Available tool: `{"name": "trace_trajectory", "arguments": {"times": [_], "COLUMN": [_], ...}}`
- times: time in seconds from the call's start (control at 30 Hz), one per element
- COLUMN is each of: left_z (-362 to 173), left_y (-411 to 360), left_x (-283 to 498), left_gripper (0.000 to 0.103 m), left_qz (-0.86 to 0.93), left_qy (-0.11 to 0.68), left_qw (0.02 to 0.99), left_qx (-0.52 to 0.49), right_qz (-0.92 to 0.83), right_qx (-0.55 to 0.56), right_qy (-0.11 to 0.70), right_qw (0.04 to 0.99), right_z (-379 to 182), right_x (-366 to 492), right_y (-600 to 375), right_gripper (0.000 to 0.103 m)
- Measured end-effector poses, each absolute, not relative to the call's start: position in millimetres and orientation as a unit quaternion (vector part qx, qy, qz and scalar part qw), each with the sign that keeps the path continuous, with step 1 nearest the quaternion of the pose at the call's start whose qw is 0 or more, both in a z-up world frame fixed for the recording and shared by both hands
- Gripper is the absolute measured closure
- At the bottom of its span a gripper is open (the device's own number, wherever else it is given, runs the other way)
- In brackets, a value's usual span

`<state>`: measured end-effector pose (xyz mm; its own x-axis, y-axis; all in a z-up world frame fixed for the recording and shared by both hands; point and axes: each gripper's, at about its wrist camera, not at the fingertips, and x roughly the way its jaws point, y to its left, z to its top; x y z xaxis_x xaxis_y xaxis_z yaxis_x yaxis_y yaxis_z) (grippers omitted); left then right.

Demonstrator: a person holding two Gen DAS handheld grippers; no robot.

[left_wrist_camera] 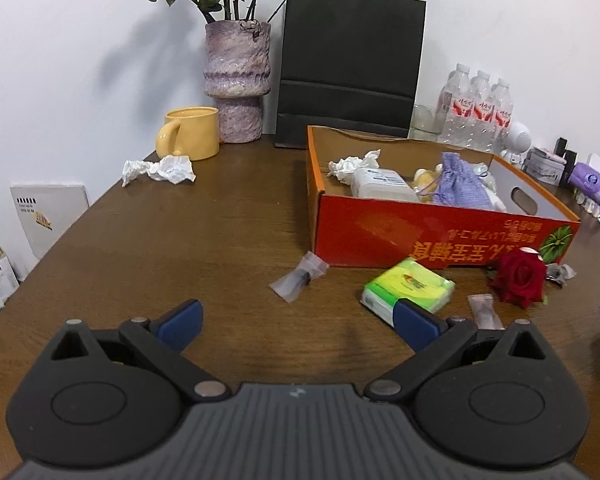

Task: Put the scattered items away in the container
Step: 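Grasp the clear wrapped candy with the left tool while the right tool grasps another wrapper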

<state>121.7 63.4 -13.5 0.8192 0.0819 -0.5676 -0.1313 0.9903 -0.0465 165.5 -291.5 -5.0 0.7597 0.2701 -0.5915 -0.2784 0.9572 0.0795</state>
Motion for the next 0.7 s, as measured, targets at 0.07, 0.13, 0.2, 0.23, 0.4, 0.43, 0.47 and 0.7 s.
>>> {"name": "trace_trajectory", "arguments": {"times": [0.07,0.13,0.2,0.23,0.4,0.43,0.47,0.7], "left_z": [-13.1,-14.0,-16.0,-17.3,-23.4,-25.0,-26.6,-38.7], "left_y": [64.5,66.6,67.6,67.8,70.3,71.3,71.9,71.2], "left_x": [129.5,139.1,148.3,153.6,176.8,181.2,184.8,202.3], "left_gripper": [0.000,0.000,0.000,0.002,0.020,0.024,0.027,0.037], "left_qz": [0.059,0.063,0.064,0.067,0.072,0.071,0.068,0.054], "left_qy": [0.296,0.300,0.304,0.305,0.311,0.314,0.319,0.343], "left_qw": [0.953,0.951,0.950,0.950,0.948,0.947,0.945,0.938], "left_qx": [-0.032,-0.026,-0.021,-0.016,-0.005,-0.004,-0.002,0.012], "right_qz": [0.138,0.132,0.126,0.125,0.121,0.121,0.120,0.125], "right_qx": [-0.015,-0.026,-0.040,-0.046,-0.037,-0.031,-0.027,-0.021], "right_qy": [0.314,0.311,0.309,0.309,0.325,0.328,0.330,0.341], "right_qw": [0.939,0.941,0.942,0.942,0.937,0.936,0.936,0.932], "right_z": [-4.4,-3.6,-3.7,-4.4,-10.8,-12.1,-12.9,-20.9], "right_x": [173.6,182.2,194.6,200.8,234.4,239.6,244.7,265.5], "right_y": [-293.3,-294.7,-295.6,-295.3,-297.4,-298.2,-298.1,-293.1], "right_gripper": [0.004,0.004,0.006,0.008,0.017,0.022,0.024,0.034]}}
